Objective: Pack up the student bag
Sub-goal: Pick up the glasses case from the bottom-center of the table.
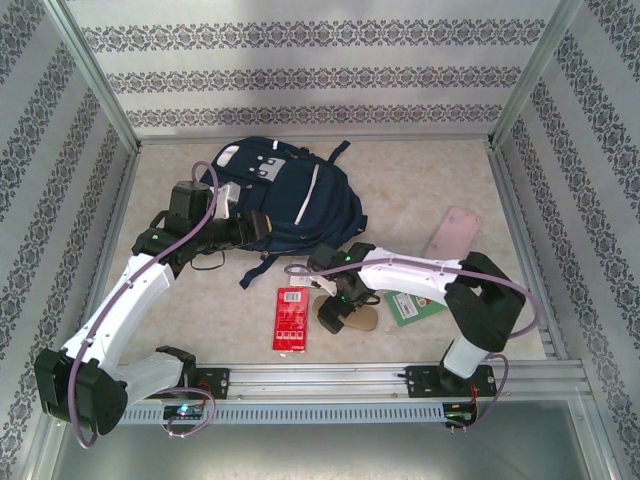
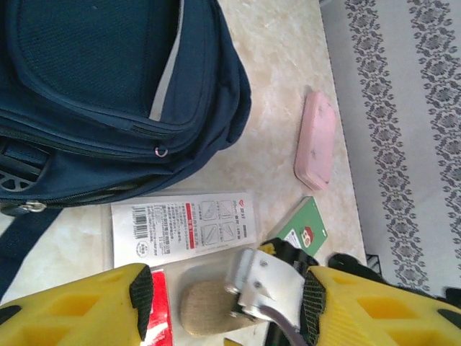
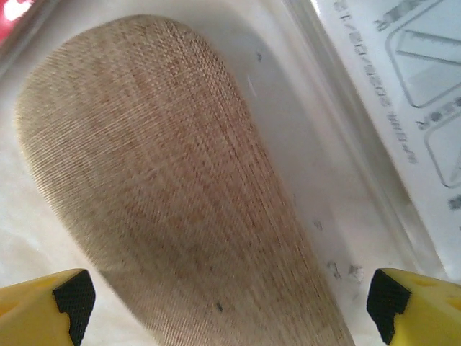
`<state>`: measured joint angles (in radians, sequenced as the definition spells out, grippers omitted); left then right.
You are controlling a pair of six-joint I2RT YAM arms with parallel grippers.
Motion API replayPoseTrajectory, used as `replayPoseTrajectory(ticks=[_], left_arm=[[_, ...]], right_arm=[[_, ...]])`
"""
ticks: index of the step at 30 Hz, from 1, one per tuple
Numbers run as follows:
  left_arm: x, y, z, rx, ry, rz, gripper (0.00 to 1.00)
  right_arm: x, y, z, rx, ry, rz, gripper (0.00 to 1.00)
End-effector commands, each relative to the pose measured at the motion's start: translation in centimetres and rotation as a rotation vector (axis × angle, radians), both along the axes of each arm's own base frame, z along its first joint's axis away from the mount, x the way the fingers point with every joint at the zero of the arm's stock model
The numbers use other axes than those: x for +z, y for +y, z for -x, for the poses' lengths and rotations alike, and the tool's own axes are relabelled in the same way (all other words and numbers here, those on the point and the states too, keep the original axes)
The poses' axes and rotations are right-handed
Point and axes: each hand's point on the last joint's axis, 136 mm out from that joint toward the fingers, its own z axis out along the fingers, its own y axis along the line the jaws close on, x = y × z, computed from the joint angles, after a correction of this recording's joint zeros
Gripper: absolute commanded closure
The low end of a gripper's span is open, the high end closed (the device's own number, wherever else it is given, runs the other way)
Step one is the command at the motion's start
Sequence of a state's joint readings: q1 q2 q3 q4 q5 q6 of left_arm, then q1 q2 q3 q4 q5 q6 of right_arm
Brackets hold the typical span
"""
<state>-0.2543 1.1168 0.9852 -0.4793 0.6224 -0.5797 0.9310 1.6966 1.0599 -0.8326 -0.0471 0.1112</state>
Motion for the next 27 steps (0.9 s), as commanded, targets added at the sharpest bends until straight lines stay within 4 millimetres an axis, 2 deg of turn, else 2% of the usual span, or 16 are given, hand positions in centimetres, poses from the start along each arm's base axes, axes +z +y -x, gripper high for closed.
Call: replayPoseTrajectory(ticks=[1,6,9,11,12,17,20,22,24,27], left_arm=[[0.8,-0.7,0.9,-0.052,-0.02,0.032,0.41],[0.9,-0.8,0.8,-0.053,-0.022,0.036,0.41],[1.1,-0.9,0.6,-0.052,-0.024,0.04,0.41],[1.1,-0.9,0.4,-0.049,-0.021,0.041,0.41],[1.0,-0.9,0.4,-0.048,-0.02,0.043,0.42],[0.9,-1.0,-0.3,-0.039,-0.019,0.036,0.42],[0.7,-0.3,-1.5,0.004,-0.019,-0.01,0.4],[0.7,-0.1,-2.8,0.03,-0.027,-0.04,0.38],[0.7,0.0,-4.5,0.054,-0.022,-0.064,0.38],[0.3,-1.1,-7.5,0.051,0.011,-0.062,0.38]], right_arm=[[-1.0,-0.2,1.0,0.045,0.07,0.047,0.02],[-1.4,-0.3,0.8,0.056,0.055,0.066,0.06],[-0.9,-0.2,0.5,0.057,0.03,0.048,0.22],[-0.5,-0.2,0.3,0.059,0.008,0.036,0.38],[-0.3,-0.2,0.3,0.063,0.003,0.029,0.42],[1.0,0.0,0.2,0.062,-0.024,-0.01,0.48],[3.9,0.3,-0.5,0.025,-0.089,-0.105,0.49],[6.6,-0.1,-2.3,-0.067,-0.164,-0.21,0.51],[9.5,-1.4,-4.9,-0.238,-0.219,-0.36,0.55],[13.6,-4.4,-8.4,-0.53,-0.26,-0.612,0.58]])
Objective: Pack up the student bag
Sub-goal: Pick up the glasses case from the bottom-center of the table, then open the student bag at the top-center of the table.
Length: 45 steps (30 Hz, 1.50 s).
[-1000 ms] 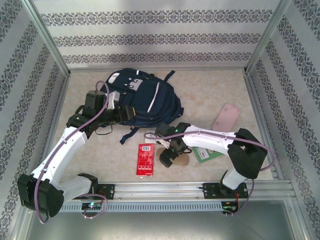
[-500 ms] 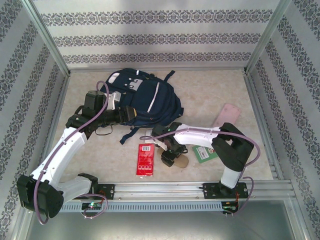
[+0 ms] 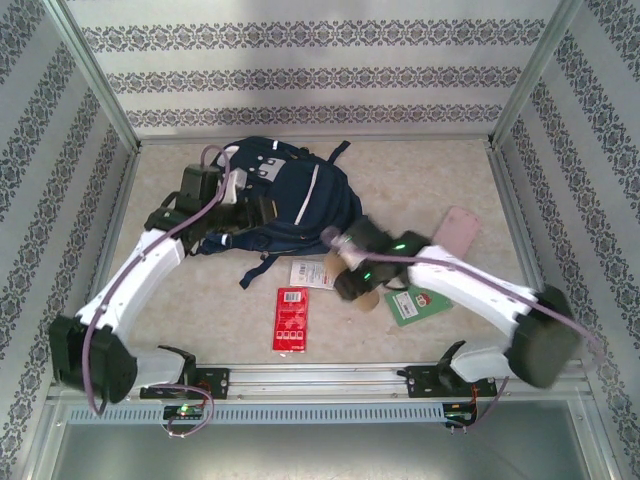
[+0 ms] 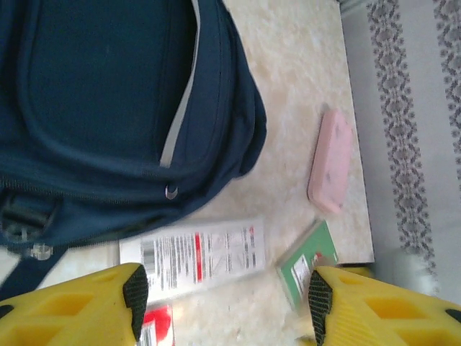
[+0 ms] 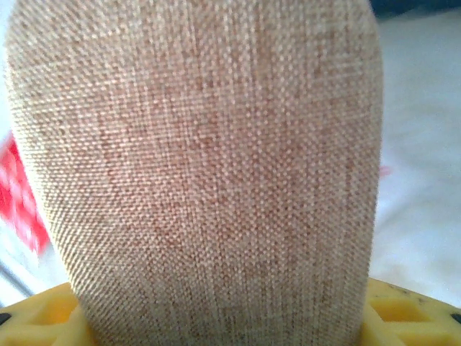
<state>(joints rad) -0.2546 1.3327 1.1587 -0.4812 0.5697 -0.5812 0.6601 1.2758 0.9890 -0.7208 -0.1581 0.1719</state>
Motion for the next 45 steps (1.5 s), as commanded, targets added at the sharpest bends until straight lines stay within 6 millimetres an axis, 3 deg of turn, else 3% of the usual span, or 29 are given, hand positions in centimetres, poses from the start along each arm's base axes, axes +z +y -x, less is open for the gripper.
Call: replayPoseTrajectory(ticks=[1,5,11,19,25,30,34,41,45], left_arm=[[0.3,-1.2,-3.4,0.0,-0.017,-0.023,0.37],[-0.6,-3.8,-7.3,-0.054,0.003,-0.071,0.37],[-3.7,-5.5,-12.6,-0.111,0.052,-0.143,0.36],[-7.8,-6.9,-17.2,-0.122,0.084,-0.207,0.37],[-9.5,-10.8,-17.5,-0.213,0.103,-0.105,0.39],[-10.9,-13.7,-16.6,-0.286,0.118,-0.095,0.43],[-12.6,-14.0,-16.3,-0.298,0.154,-0.107,0.49],[-14.1,-13.3,-16.7,-0.274,0.171,-0.164,0.69],[-14.2,-12.9,-16.9,-0.264,0.17,-0.199,0.92]], right_arm=[[3.9,-2.9,-3.3,-0.289,-0.026,-0.285,0.58],[5.3,-7.1,-5.3,-0.504,-0.039,-0.405,0.62],[6.0,-9.4,-6.3,-0.632,-0.053,-0.523,0.62],[6.6,-11.1,-6.4,-0.726,-0.091,-0.549,0.62],[6.3,-11.4,-6.5,-0.742,-0.089,-0.552,0.62],[5.6,-11.1,-6.8,-0.746,-0.048,-0.581,0.63],[5.7,-11.1,-7.0,-0.744,-0.05,-0.59,0.63],[5.7,-11.1,-6.8,-0.742,-0.049,-0.596,0.64],[5.9,-11.1,-6.8,-0.743,-0.055,-0.601,0.65]])
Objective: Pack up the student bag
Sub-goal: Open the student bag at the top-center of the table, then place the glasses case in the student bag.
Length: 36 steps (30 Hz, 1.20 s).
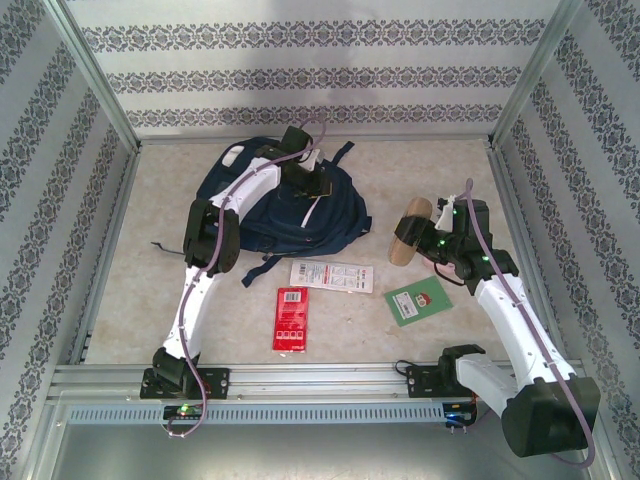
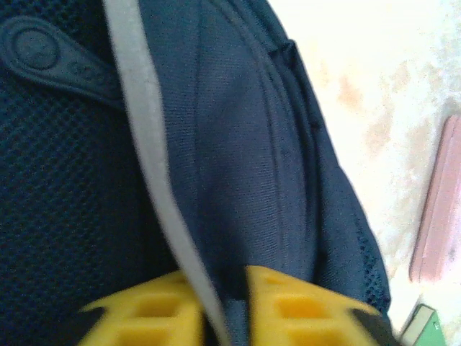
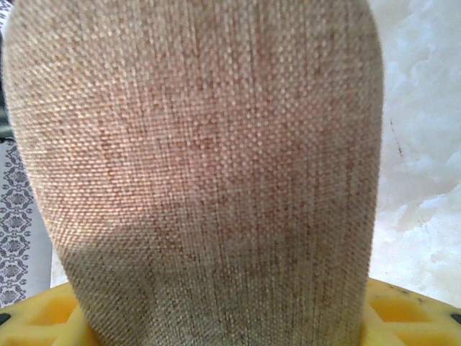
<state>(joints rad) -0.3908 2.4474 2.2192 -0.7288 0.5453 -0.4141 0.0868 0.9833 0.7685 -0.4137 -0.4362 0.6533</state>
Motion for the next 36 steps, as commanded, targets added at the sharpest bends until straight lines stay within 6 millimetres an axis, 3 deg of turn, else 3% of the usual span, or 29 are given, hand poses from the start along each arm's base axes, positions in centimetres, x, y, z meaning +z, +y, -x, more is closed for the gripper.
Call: replayPoseTrajectory(ticks=[1,4,10,12,15,20,30,36], left_arm=[[0.6,-0.5,0.3,-0.03,-0.011,-0.021,0.98],[3.5,-0.1,0.2,-0.031,-0.06,-0.017,1.0],[13.1,1.7,0.9,-0.031,-0.192,0.03,1.0],[16.0,3.0,1.6,-0.032,-0.228,0.032,1.0],[18.8,5.2,2.4,-0.013,-0.264,0.018,1.0],[22.2,7.2,3.2,-0.011,-0.28,0.122,1.0],[26.7,7.6,3.5,-0.046,-0.339,0.295,1.0],[28.7,8.5,3.5,-0.047,-0.357,0.38,1.0]], right_arm=[[0.7,0.0,-0.2,-0.001,-0.035,-0.023,0.65],[0.7,-0.1,-0.2,-0.009,-0.03,-0.017,0.65],[1.7,0.4,-0.9,-0.004,-0.046,-0.03,0.65],[2.4,0.9,-1.4,-0.004,-0.063,-0.035,0.65],[2.8,1.3,-2.3,-0.017,-0.067,-0.044,0.65],[2.8,4.0,-4.7,0.045,-0.058,-0.114,0.66],[3.3,12.9,-10.4,0.188,-0.051,-0.259,0.64],[0.8,17.0,-15.2,0.15,-0.025,-0.375,0.64]])
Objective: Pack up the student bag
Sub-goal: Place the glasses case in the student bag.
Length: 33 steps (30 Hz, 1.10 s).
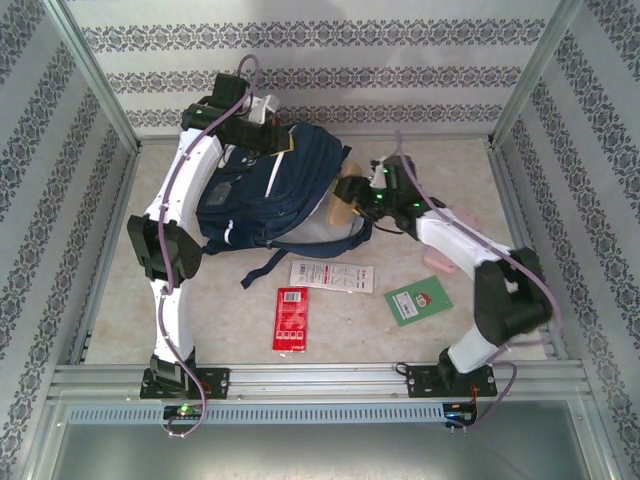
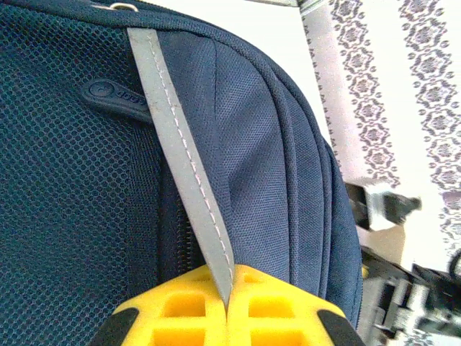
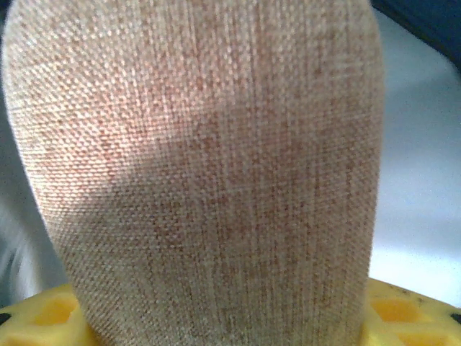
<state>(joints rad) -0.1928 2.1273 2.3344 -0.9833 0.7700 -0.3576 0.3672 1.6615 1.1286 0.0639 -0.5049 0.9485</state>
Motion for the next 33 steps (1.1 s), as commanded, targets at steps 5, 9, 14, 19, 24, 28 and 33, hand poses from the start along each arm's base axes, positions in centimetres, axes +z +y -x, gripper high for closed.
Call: replayPoseTrajectory(ticks=[5,9,14,19,24,28,33], left_arm=[[9.2,-0.5,1.1,-0.084,-0.206,0.215,1.0],[9.0,-0.4,1.0,-0.087,-0.196,0.231,1.0],[8.5,-0.7,0.4,-0.098,-0.181,0.255,1.0],[8.3,0.4,-0.4,-0.067,-0.172,0.265,1.0],[8.3,1.8,-1.2,-0.035,-0.164,0.284,1.0],[8.3,2.5,-1.6,-0.018,-0.161,0.294,1.0],[8.2,3.7,-2.0,0.015,-0.157,0.294,1.0]], right_arm=[[0.0,6.0,-6.5,-0.027,-0.032,-0.239,0.63],[0.2,8.8,-8.6,-0.041,-0.078,-0.277,0.61],[-0.3,12.8,-11.3,-0.065,-0.091,-0.33,0.49],[-1.8,15.2,-12.2,-0.039,-0.054,-0.26,0.02],[-1.7,14.0,-11.9,-0.023,-0.065,-0.195,0.02],[-0.8,13.3,-11.4,0.004,-0.092,-0.155,0.02],[1.1,12.3,-9.7,0.058,-0.161,-0.038,0.02]])
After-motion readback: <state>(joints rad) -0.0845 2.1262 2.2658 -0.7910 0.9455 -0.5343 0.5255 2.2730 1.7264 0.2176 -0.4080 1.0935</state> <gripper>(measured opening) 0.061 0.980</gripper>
